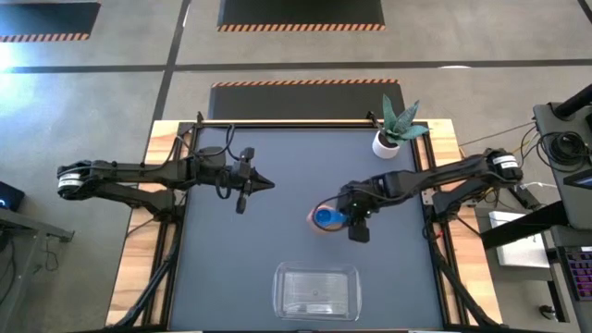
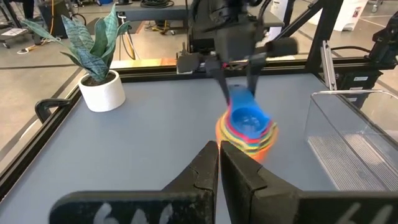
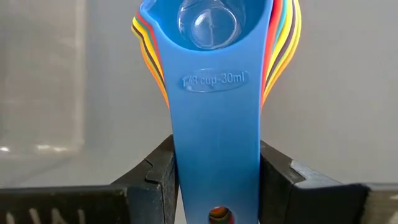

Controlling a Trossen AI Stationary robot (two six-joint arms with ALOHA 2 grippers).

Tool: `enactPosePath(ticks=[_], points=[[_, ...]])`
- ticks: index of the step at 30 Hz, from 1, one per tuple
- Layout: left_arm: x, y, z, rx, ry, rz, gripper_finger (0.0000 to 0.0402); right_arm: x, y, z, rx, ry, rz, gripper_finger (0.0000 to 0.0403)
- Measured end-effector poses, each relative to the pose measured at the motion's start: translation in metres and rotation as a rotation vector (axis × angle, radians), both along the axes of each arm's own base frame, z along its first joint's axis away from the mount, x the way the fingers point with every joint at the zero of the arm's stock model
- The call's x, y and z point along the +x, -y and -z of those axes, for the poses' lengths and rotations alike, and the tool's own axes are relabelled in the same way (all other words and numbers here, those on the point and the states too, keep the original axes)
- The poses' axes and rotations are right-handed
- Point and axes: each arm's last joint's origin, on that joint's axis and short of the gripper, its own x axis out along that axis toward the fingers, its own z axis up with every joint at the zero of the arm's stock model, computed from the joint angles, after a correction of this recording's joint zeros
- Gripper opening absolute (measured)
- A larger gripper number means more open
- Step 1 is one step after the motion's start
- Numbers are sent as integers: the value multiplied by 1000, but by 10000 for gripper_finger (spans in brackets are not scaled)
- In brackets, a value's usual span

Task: Nest measuring cups in basket
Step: Put the all measuring cups into the bin

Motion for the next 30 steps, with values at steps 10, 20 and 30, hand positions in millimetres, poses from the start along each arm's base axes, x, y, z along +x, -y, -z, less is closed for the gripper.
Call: enactPosePath(ticks=[10, 20, 30], points=[[0, 0, 0, 0, 1, -1, 0, -2, -41, -25, 97, 159, -14, 134], [0, 0, -1, -10, 5, -4, 0, 24, -108, -66, 101, 278, -115, 133], [0, 0, -1, -20, 5, -7, 0, 55, -165, -18, 104, 100, -144, 133]])
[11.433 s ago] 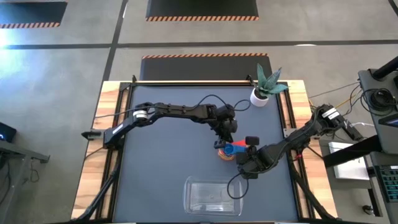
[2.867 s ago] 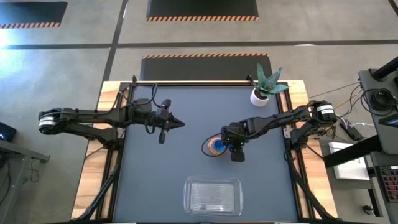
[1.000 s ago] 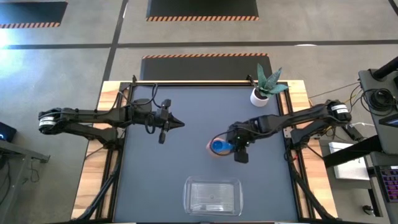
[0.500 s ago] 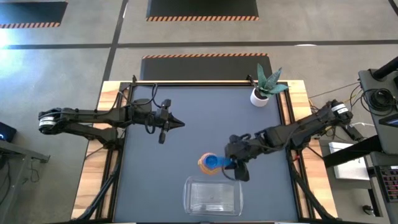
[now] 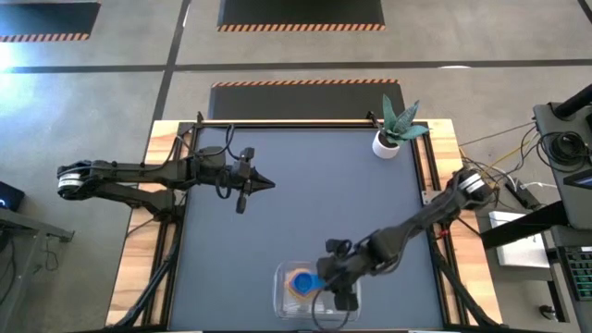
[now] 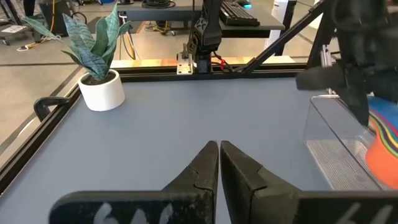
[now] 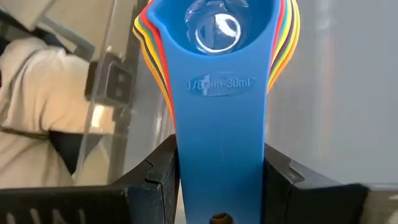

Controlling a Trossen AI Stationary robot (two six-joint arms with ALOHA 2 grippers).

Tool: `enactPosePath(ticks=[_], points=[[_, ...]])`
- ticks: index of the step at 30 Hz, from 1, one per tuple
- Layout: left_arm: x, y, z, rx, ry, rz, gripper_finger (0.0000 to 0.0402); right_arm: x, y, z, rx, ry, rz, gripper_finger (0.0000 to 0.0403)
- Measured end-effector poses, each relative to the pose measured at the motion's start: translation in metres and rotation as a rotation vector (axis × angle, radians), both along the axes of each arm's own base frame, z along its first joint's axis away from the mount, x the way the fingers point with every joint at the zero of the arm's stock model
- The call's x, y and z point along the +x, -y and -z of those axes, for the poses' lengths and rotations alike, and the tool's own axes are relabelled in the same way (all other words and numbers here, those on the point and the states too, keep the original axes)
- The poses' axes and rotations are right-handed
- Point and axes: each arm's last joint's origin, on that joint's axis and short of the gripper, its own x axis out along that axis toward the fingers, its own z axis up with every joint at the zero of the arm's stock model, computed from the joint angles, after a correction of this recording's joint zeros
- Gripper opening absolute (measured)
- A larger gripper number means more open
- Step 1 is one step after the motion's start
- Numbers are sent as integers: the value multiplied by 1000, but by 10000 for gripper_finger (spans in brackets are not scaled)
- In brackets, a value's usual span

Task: Nest measuring cups in basket
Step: Put the all measuring cups into the bin

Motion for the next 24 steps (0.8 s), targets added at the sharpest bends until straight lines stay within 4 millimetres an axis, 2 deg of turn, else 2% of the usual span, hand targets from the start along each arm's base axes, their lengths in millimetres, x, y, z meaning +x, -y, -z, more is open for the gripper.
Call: enactPosePath(ticks=[4, 12, 16, 20, 24], points=[[0, 0, 0, -2, 0, -1, 0, 3, -10, 14, 14, -47, 12, 132], [0, 0, 0, -8, -1, -1, 0, 11, -13, 47, -16, -134, 61, 139], [0, 0, 0, -10, -2, -2, 0, 13, -15, 57, -26, -157, 60, 144], [0, 0, 0, -10, -2, -1, 0, 13, -15, 59, -16, -171, 56, 150], [0, 0, 0, -11, -2, 1, 0, 12, -14, 53, -1, -161, 62, 172]])
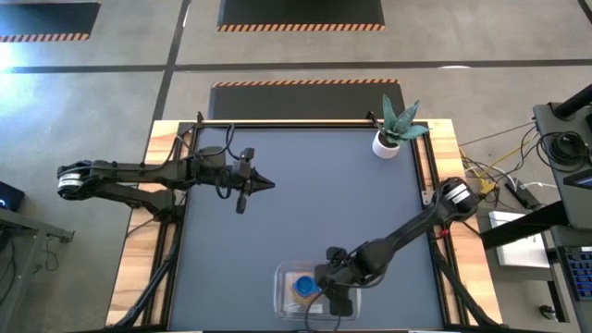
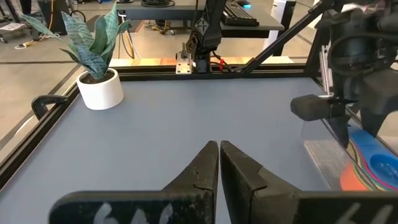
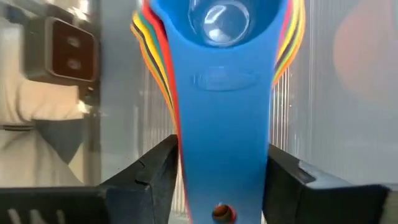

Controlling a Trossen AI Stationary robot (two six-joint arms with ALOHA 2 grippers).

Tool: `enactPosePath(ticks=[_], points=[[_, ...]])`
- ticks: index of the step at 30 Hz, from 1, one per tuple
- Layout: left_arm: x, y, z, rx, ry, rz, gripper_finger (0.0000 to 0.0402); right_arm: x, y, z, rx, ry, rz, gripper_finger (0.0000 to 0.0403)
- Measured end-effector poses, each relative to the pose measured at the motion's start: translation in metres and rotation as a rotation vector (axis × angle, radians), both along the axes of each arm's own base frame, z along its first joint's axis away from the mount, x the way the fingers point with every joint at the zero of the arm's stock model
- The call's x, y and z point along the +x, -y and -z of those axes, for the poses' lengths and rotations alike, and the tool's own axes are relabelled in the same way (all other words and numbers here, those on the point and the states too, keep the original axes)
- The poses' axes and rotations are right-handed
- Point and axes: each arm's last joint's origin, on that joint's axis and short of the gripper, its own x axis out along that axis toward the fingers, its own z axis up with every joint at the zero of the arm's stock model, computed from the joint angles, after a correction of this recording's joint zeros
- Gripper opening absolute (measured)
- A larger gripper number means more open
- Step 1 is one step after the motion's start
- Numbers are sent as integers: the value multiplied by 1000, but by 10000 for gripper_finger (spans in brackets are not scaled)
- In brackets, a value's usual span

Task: Nest measuring cups in basket
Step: Put the all measuring cups into the bin, then return to Home Position

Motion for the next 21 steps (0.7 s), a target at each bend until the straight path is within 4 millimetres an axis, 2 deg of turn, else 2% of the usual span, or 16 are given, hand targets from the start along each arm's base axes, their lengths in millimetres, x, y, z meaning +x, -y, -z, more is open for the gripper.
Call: enactPosePath(ticks=[3, 9, 13, 17, 21], points=[[0, 0, 0, -1, -4, 0, 0, -2, 1, -8, 8, 21, -2, 198], [0, 0, 1, -3, -7, 0, 0, -3, 0, -10, 25, 6, -16, 250], [0, 0, 1, -4, -8, 0, 0, -3, -2, -18, 65, 7, -50, 267], [0, 0, 1, -11, -8, -2, 0, -8, 0, -46, 62, 115, -93, 264], [-4, 1, -4, -16, 10, -4, 0, -22, 8, -77, -51, 278, -117, 243]])
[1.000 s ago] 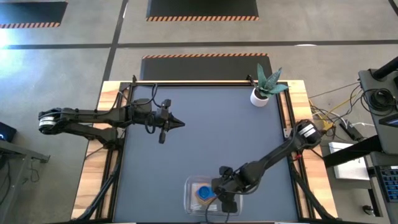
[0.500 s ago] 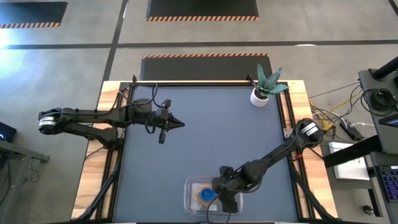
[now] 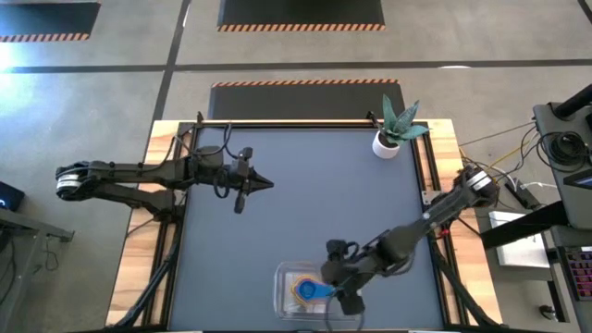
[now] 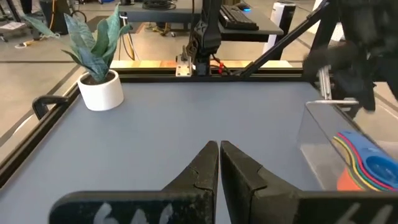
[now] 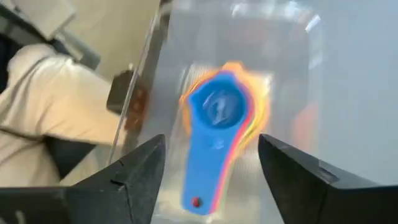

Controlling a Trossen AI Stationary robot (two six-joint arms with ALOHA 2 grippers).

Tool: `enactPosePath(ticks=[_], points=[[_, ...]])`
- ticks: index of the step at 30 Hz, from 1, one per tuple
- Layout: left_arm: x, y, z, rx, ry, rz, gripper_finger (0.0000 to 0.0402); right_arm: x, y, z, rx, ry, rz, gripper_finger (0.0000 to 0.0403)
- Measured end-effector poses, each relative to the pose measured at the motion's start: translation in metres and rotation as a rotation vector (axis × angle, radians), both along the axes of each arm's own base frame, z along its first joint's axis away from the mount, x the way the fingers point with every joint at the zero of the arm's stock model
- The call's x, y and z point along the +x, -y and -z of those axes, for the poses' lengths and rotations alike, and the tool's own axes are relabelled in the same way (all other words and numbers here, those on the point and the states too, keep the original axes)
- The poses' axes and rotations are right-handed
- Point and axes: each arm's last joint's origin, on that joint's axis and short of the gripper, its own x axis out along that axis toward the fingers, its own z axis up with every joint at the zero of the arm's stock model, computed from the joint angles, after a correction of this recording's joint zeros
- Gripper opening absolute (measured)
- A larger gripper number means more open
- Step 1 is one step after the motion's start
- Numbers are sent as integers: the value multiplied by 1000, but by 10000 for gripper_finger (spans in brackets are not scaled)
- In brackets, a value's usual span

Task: Nest measuring cups in basket
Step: Return to Home Position

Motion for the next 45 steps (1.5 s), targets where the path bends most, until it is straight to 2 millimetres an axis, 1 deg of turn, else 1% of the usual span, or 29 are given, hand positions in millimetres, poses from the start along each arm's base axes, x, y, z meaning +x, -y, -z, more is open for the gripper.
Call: enactPosePath(ticks=[5, 7, 10, 12, 14, 19, 23, 27, 30, 33, 37, 39, 42, 45], points=[[-12, 2, -23, 13, 10, 14, 0, -27, 24, -48, -101, 223, 10, 210], [-19, 4, -33, 32, 29, 42, 0, -39, 35, -64, -144, 316, 22, 196], [-34, 8, -47, 61, 92, 75, 0, -56, 54, -79, -174, 442, 2, 172], [-47, 10, -54, 88, 143, 84, 0, -68, 67, -84, -186, 499, 0, 153], [-61, 12, -56, 107, 166, 83, 0, -81, 83, -87, -200, 543, 17, 131], [-93, 12, -58, 138, 250, 40, 0, -115, 125, -80, -217, 620, 68, 66], [-110, 7, -49, 155, 263, -35, 0, -149, 155, -75, -200, 698, 97, 17], [-120, -1, -33, 117, 244, -102, 0, -181, 175, -68, -185, 777, 151, 9], [-124, -7, -20, 62, 228, -104, 0, -216, 185, -66, -170, 887, 190, 9], [-129, -14, -8, 8, 225, -159, 0, -228, 187, -55, -185, 923, 186, 9], [-137, -19, -2, -24, 260, -202, 0, -238, 189, -44, -192, 956, 180, 9], [-142, -19, -1, -29, 277, -195, 0, -243, 189, -41, -190, 989, 158, 9], [-150, -17, -1, -28, 309, -207, 0, -246, 189, -30, -198, 979, 151, 9], [-155, -12, 0, -17, 338, -217, 0, -248, 189, -22, -187, 1017, 132, 9]])
